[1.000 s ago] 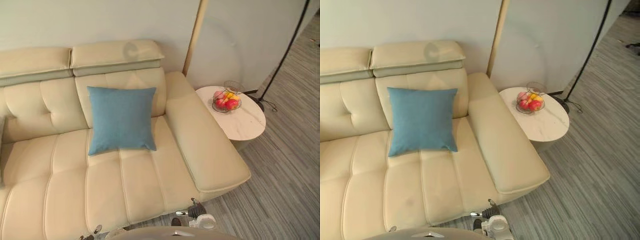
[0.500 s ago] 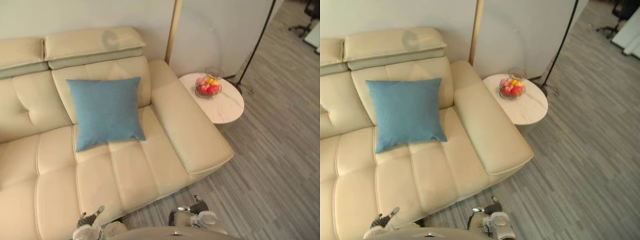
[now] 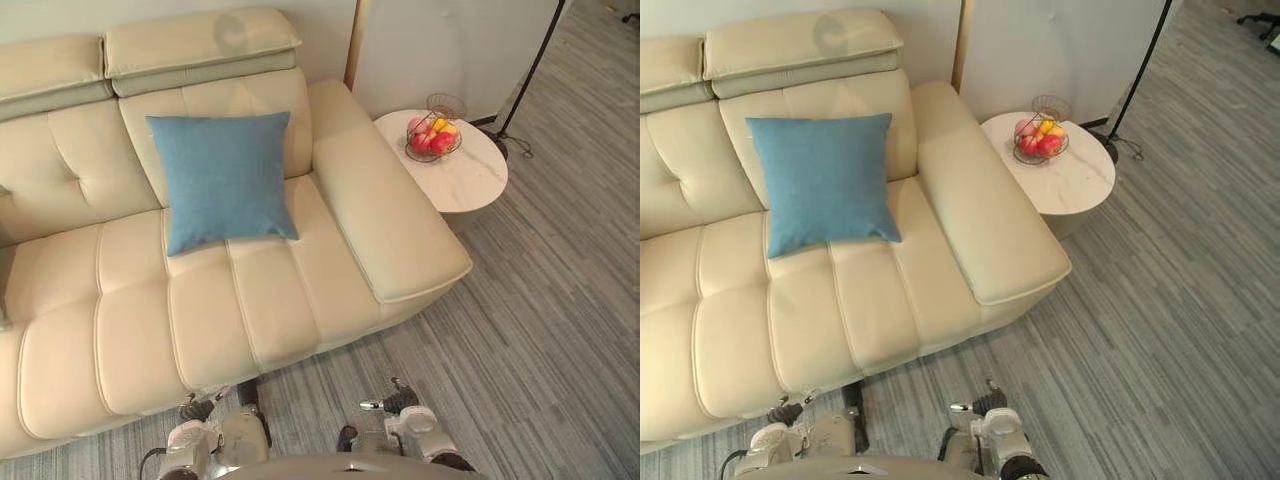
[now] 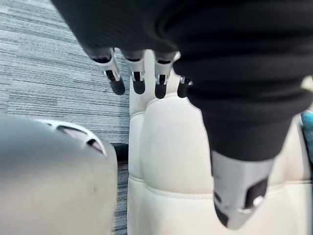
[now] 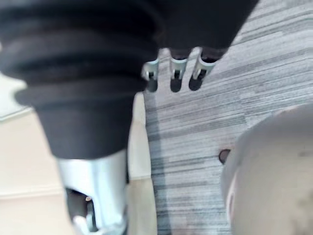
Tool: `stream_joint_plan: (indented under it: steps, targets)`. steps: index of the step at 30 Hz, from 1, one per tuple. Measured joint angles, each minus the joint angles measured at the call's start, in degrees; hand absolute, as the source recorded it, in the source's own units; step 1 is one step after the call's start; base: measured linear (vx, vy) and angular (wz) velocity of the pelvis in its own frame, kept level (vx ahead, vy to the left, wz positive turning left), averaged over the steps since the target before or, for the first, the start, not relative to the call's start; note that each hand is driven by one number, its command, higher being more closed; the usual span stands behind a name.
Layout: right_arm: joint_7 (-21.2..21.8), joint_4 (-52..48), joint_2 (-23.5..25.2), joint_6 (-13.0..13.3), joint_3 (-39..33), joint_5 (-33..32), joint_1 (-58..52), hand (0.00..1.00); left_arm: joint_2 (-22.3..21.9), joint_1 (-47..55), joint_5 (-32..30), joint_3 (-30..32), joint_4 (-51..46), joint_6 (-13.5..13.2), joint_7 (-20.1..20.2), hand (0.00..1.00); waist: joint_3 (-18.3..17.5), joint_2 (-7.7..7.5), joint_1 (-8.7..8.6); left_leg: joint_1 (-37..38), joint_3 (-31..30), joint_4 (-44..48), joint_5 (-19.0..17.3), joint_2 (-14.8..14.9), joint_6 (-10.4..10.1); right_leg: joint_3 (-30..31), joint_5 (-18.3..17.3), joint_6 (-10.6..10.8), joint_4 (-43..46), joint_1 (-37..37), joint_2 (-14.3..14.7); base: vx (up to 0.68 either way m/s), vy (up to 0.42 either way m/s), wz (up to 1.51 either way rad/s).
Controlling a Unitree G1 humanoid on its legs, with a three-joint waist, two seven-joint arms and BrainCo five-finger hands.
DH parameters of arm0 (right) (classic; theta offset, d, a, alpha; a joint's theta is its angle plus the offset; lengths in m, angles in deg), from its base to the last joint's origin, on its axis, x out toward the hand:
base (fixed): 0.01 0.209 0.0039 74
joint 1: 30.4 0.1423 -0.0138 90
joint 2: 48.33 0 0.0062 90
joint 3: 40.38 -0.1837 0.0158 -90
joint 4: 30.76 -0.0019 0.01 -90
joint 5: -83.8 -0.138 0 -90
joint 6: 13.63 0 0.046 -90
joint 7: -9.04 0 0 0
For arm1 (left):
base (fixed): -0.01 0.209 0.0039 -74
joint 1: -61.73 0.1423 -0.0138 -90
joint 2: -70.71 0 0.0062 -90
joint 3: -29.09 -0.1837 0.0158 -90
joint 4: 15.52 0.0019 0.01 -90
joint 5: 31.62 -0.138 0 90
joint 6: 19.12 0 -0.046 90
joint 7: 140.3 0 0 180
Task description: Pick up cushions and gather them together orderly.
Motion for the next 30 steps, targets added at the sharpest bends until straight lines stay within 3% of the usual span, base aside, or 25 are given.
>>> stream_joint_plan:
  steps: [1,3,4,5,6,8,10,12,15,17,22,23,25,26,28,29,30]
  targets:
    - [-0.31,-0.54,0.77,0.08,-1.07,0.00,-0.78,0.00,0.27,-0.61,-0.11,-0.27,-0.89,0.00,0.08,0.00,0.21,-1.57,-0.26,-0.34,0.26,1.22,-3.34,-0.90,-0.92,-0.19,0.56,-0.89,-0.76,-0.19,-1.79,-0.21,0.048,0.12]
    - [-0.59,-0.64,0.89,-0.06,-2.18,-0.01,-1.38,0.00,0.23,-0.44,-0.07,0.30,-1.73,-0.01,0.01,0.00,0.71,-2.62,-0.11,-1.45,-0.57,16.32,-6.58,-1.52,3.69,1.01,1.62,-0.43,-0.63,-0.86,-3.89,-0.14,0.057,-0.17]
    - [-0.59,-0.86,0.81,-0.07,-2.28,-0.01,-1.80,0.00,-0.07,-0.30,-0.07,0.43,-1.73,0.01,-0.05,0.00,0.51,-2.25,-0.22,-1.06,-0.67,19.55,-9.61,-1.35,3.95,1.60,1.96,-0.24,-0.64,-1.06,-3.93,-0.16,0.182,-0.40]
    - [-0.58,-2.20,1.05,-0.05,-2.81,-0.09,-3.09,0.00,-1.36,-0.27,-0.07,1.13,-1.76,0.03,-0.19,0.00,-0.04,-0.68,-0.74,0.06,-1.38,24.50,-16.72,-0.68,2.49,3.12,2.94,0.50,-0.79,-1.93,-3.49,-0.15,0.219,-0.56]
    - [-0.55,-2.22,1.63,-0.06,-3.64,-0.13,-3.54,0.00,-2.30,-0.17,-0.07,2.26,-1.84,0.02,-0.19,0.00,-0.49,0.25,-0.64,0.26,-2.73,26.97,-20.60,-0.26,1.86,4.62,3.76,1.09,-0.75,-3.02,-2.83,-0.15,0.245,-0.70]
    - [-0.47,-2.49,1.78,-0.17,-4.63,-0.52,-3.61,0.00,-3.04,0.69,-0.04,3.83,-2.35,-0.08,-0.07,0.00,-0.97,0.61,-0.02,0.90,-2.78,27.46,-23.79,-0.67,2.88,8.44,5.55,2.05,-1.54,-3.63,-1.61,-0.12,0.241,-0.83]
    - [-0.44,-2.26,3.47,-0.11,-6.45,-0.93,-4.86,0.00,-1.57,2.37,-0.06,4.10,-3.04,-0.34,0.92,0.00,-2.72,-1.91,-1.20,2.40,-0.51,22.73,-22.37,-3.00,4.00,8.80,7.81,1.89,-4.83,-3.35,-3.44,-0.11,0.204,-0.41]
    - [-0.42,-2.32,4.00,-0.10,-6.90,-1.78,-6.09,0.00,-1.28,3.21,-0.10,4.29,-3.48,-0.36,1.07,0.00,-3.31,-2.69,-0.88,3.24,0.48,20.20,-21.65,-4.14,4.16,8.76,9.08,1.00,-6.45,-3.10,-3.46,-0.11,0.135,-0.32]
    - [-0.42,-2.44,3.98,-0.06,-8.57,-2.32,-6.18,0.00,-1.57,4.00,-0.98,4.21,-3.35,-0.38,1.58,0.00,-3.65,-1.80,-1.37,3.27,1.68,18.32,-21.51,-5.49,4.38,9.20,10.51,-0.04,-9.26,-3.17,-2.95,-0.04,0.083,-0.20]
    - [-0.42,-2.36,3.89,-0.07,-8.66,-2.42,-6.28,0.00,-1.57,4.40,-1.08,4.26,-3.34,-0.40,2.09,0.00,-3.91,-1.63,-1.34,3.99,2.79,17.81,-21.44,-5.49,4.34,10.55,11.69,0.81,-9.56,-3.20,-2.59,0.02,0.022,-0.26]
    - [-0.44,-2.59,3.67,0.00,-8.08,-2.75,-6.28,0.00,-1.82,4.06,-1.22,4.33,-1.72,-0.53,2.46,0.00,-4.86,-1.25,-1.27,5.36,8.23,17.90,-21.72,-3.25,3.77,15.53,12.95,1.05,-9.75,-5.64,0.53,0.06,-0.016,-0.71]
    - [-0.44,-3.36,3.43,0.03,-7.45,-2.76,-6.12,0.00,-2.06,3.76,-1.23,4.91,-1.57,-0.53,2.55,0.00,-4.83,-0.89,-1.26,5.34,11.44,17.86,-21.79,-1.58,3.75,13.89,16.32,0.52,-10.18,-7.68,1.74,0.07,-0.016,-1.33]
    - [-0.46,-4.47,3.54,0.19,-6.58,-2.75,-5.70,0.00,-2.40,3.92,-1.17,5.53,-1.70,-0.55,2.52,0.00,-4.70,-0.18,-0.65,5.77,17.83,17.58,-20.95,1.38,4.77,6.83,18.42,-3.83,-10.95,-10.14,3.05,0.06,-0.083,-1.79]
    - [-0.42,-4.32,3.66,0.07,-5.72,-2.76,-5.29,0.00,-2.06,3.86,-1.14,5.45,-1.74,-0.53,2.47,0.00,-4.41,-0.94,-0.61,7.44,23.32,18.05,-21.01,1.90,4.76,-6.33,12.01,-7.12,-6.77,-11.89,0.39,0.11,-0.162,-1.96]
    - [-0.49,-4.30,3.35,0.12,-5.87,-2.76,-4.91,0.00,-2.13,3.23,-1.13,4.76,-1.90,-0.49,2.44,0.00,-4.39,-0.99,-1.07,9.11,26.00,19.65,-21.17,2.59,4.58,-15.37,11.35,-7.95,-4.36,-11.72,-1.74,0.09,-0.122,-1.43]
    - [-0.49,-4.28,3.19,0.17,-5.84,-2.76,-4.75,0.00,-2.20,2.67,-1.10,4.34,-2.12,-0.53,2.44,0.00,-4.16,-0.51,-0.76,10.51,26.40,20.67,-21.55,3.10,4.08,-19.59,11.96,-9.56,-3.92,-10.95,-0.92,0.10,-0.218,-1.74]
    - [-0.51,-4.39,2.95,0.49,-5.81,-2.76,-4.17,0.00,-2.19,2.07,-1.04,4.18,-2.06,-0.55,2.42,0.00,-3.88,0.42,-0.15,12.86,27.20,19.62,-22.17,4.16,3.62,-19.61,10.72,-10.68,-5.87,-10.33,0.61,0.10,-0.218,-1.76]
